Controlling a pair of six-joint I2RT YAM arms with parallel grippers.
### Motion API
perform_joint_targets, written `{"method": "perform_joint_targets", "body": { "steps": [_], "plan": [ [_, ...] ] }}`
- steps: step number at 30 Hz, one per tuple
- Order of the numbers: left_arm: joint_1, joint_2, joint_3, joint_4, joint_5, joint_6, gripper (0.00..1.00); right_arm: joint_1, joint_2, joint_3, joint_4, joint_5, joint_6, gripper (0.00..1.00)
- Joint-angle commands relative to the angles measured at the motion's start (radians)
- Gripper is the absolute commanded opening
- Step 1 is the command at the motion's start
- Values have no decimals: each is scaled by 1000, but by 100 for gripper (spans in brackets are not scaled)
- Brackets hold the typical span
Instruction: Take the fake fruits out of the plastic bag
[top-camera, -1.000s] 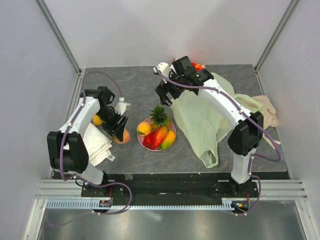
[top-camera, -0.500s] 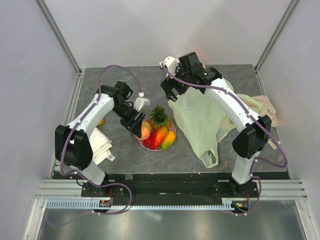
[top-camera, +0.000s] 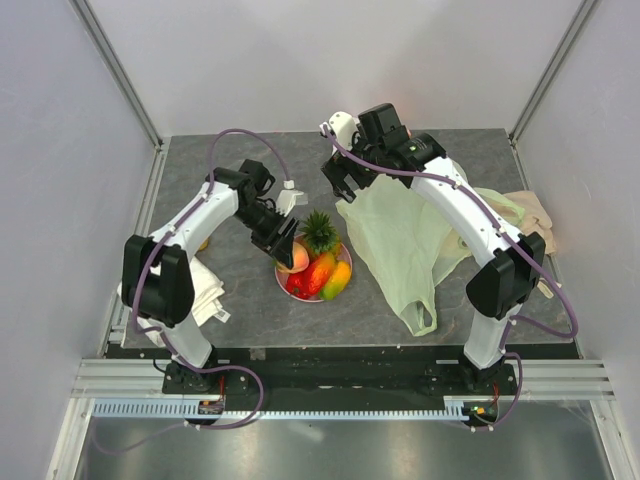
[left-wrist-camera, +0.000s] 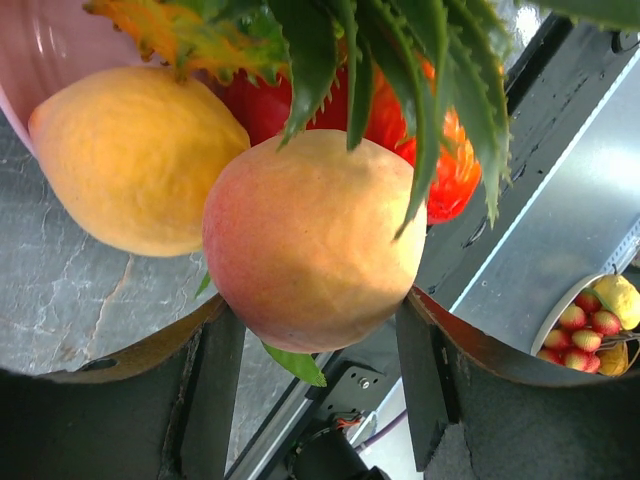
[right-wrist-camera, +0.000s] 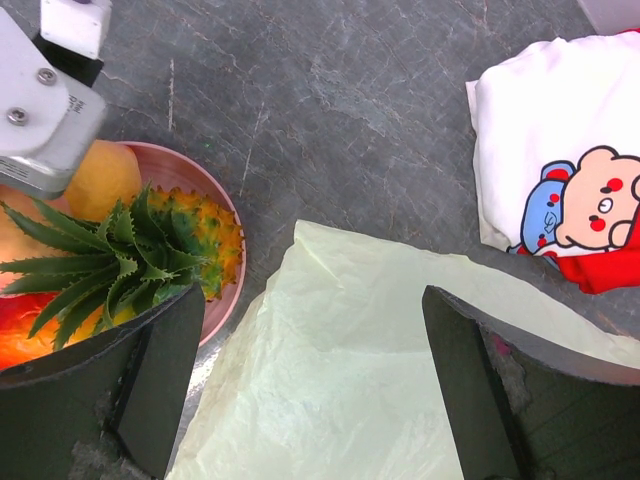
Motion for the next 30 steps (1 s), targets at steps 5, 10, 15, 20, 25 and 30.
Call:
{"method": "perform_joint_targets", "body": {
  "steps": [5,10,15,20,25,30],
  "plan": [
    [-5,29,59,25,8,-40,40,-4,-25,16,16,5,-2,98],
    [-8,35,59,22,2,-38,50,-6,-22,13,19,5,0,98],
    [-8,37,59,-1,-9,-28,59,-7,-21,13,21,5,0,98],
    [-8,20,49,-4,-16,-28,66,-7,-13,18,22,0,3,98],
    [-10,12,36,-4,-23,-32,73,-7,-5,27,22,-3,6,98],
    [-13,3,25,-4,-24,-37,76,-7,-9,22,24,-3,6,98]
  ]
}}
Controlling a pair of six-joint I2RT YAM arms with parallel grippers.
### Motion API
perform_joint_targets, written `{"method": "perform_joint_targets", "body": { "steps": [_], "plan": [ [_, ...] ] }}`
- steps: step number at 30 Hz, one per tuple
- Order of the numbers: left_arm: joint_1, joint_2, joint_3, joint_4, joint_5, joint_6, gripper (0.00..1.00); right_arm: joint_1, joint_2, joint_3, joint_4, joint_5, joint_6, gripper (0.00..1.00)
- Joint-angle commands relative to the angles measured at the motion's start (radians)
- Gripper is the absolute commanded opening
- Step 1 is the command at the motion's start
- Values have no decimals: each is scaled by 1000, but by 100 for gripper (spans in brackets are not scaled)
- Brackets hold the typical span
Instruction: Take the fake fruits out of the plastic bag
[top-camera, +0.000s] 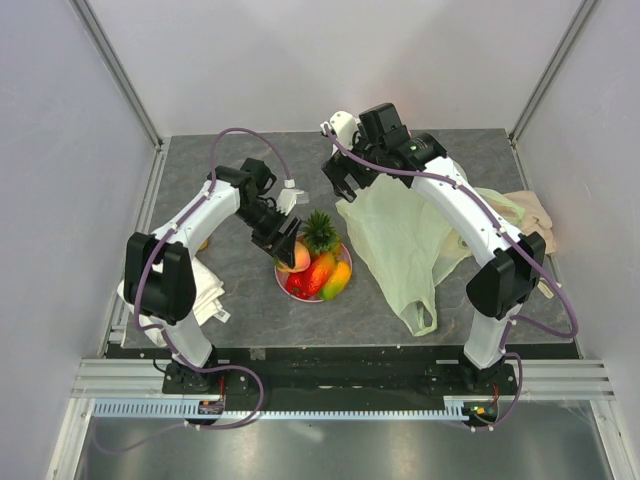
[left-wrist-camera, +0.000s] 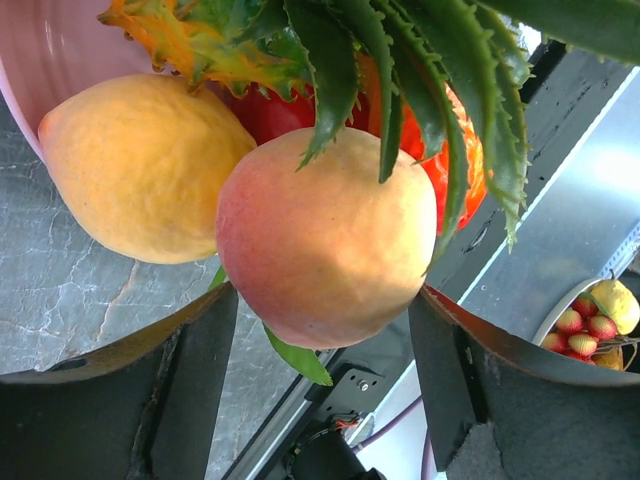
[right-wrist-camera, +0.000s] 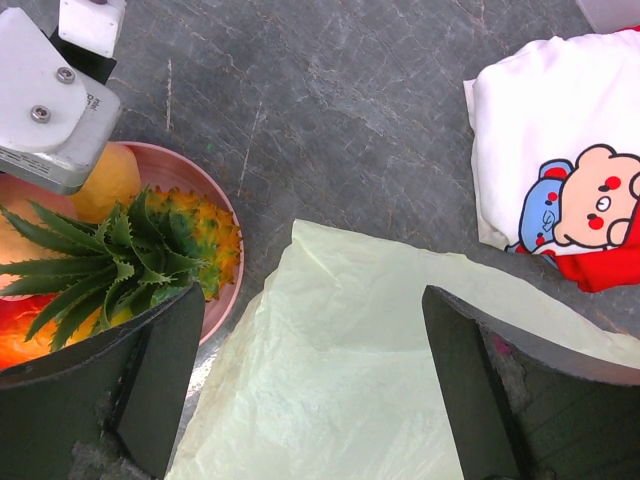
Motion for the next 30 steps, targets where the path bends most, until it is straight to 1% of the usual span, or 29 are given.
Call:
{"method": "perform_joint_targets", "body": {
  "steps": [1,5,6,7,8,10,19,22,23,25,26,27,28,29,30],
  "plan": [
    [-8,-24,-1,-2,-11,-21,76,-3,-10,21,22,-4,5,98],
    [-10,-30,-2,-2,-15,-22,78,-3,-10,21,23,-4,7,98],
    [-10,-32,-1,-3,-14,-22,82,-2,-13,21,22,-6,7,98],
    [-10,-35,5,-2,-15,-21,93,-3,-10,21,23,-6,7,98],
    [-10,-37,8,-2,-15,-22,97,-3,-10,21,23,-6,7,98],
    [-10,-38,16,0,-17,-24,99,-3,-10,19,23,-6,7,98],
    [-13,-43,13,0,-34,-27,99,-3,-12,21,23,-7,7,98],
    [-5,-98,22,-26,-99,-1,99,-1,-15,16,22,-4,2,98],
    [4,-124,22,-51,-142,8,99,-5,-16,16,23,-1,1,98],
    [45,-202,-2,-94,-172,77,99,-3,-19,15,22,-1,-2,98],
    [64,-230,-19,-114,-213,115,99,-3,-19,13,23,0,-2,98],
    [103,-260,-74,-132,-242,195,99,-3,-21,13,23,0,-2,98],
    [128,-327,-106,-134,-276,238,99,-3,-19,13,23,-3,-2,98],
    [153,-351,-137,-140,-316,289,99,-3,-19,13,22,-6,-1,98],
    [186,-377,-204,-160,-336,394,99,-3,-16,13,23,-6,1,98]
  ]
}}
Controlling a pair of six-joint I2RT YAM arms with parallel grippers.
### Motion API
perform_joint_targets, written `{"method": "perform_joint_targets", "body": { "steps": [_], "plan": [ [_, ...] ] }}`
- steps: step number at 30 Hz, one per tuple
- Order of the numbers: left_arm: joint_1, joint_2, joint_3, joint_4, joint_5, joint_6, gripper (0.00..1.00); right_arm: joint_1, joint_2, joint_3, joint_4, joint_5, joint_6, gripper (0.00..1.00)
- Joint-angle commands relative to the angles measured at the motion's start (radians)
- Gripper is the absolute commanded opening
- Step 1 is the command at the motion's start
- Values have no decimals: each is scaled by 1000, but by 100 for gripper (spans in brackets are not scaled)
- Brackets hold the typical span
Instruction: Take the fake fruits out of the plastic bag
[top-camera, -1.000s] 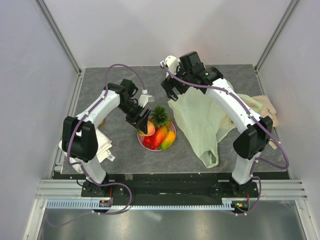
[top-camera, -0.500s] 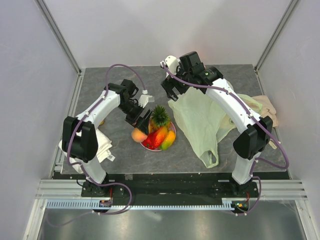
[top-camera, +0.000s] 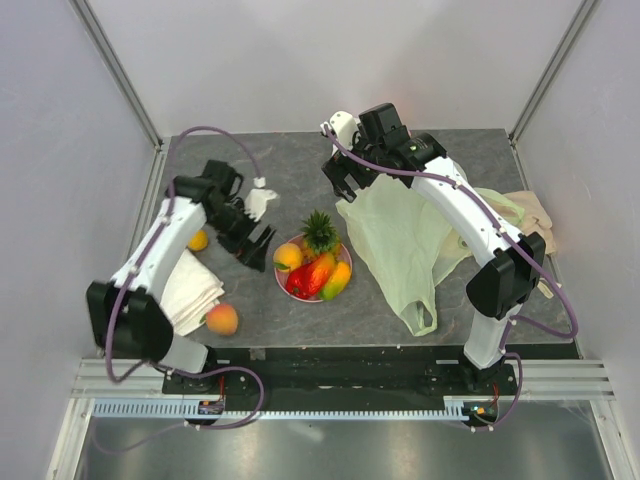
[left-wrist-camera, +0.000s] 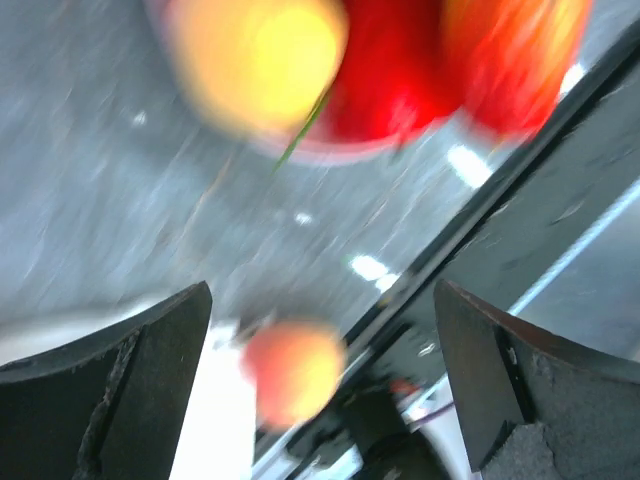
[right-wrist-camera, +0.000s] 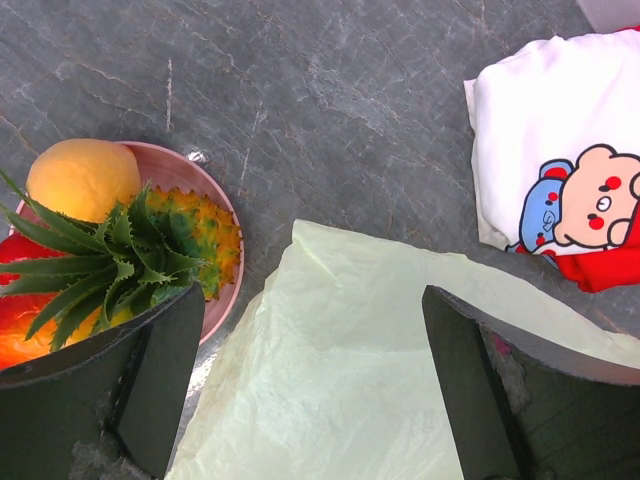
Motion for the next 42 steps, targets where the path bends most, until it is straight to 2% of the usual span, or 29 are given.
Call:
{"method": "perform_joint_targets", "body": {
  "steps": [1,3,5,6,8,11,16,19,20,24,27,31,33,38,42],
  "plan": [
    [107,-181,-170,-115,-181,339,99,-3,-15,15,23,-10,2,98],
    [114,-241,-292,-112,-237,504,99,-3,-7,16,25,-18,5,98],
    [113,-353,-362,-104,-227,636,99,-3,-1,24,25,-24,10,98],
    [113,-384,-412,-99,-210,760,99,-3,7,27,26,-30,13,98],
    [113,-451,-443,-116,-141,864,99,-2,11,36,25,-36,18,98],
    [101,-426,-449,-188,-74,959,99,-3,16,44,26,-44,21,98],
    [42,-367,-429,-259,25,994,98,-5,8,19,28,-46,22,98],
    [-102,-367,-460,-196,28,913,97,-3,7,13,30,-47,24,98],
    [-166,-367,-472,-149,32,846,97,-3,5,13,31,-46,24,98],
    [-243,-355,-462,-106,113,778,95,-2,-2,15,33,-29,18,98],
    [-322,-393,-515,-37,152,793,95,-3,-2,10,33,-20,15,98],
    [-468,-453,-571,109,152,737,95,-3,-2,13,33,-20,18,98],
    [-539,-447,-575,111,144,740,94,-5,-4,16,33,-14,15,98],
    [-630,-443,-659,177,52,812,87,-3,-16,12,31,-7,13,98],
    [-654,-427,-699,160,0,881,80,-5,-27,7,28,2,7,98]
  ]
}}
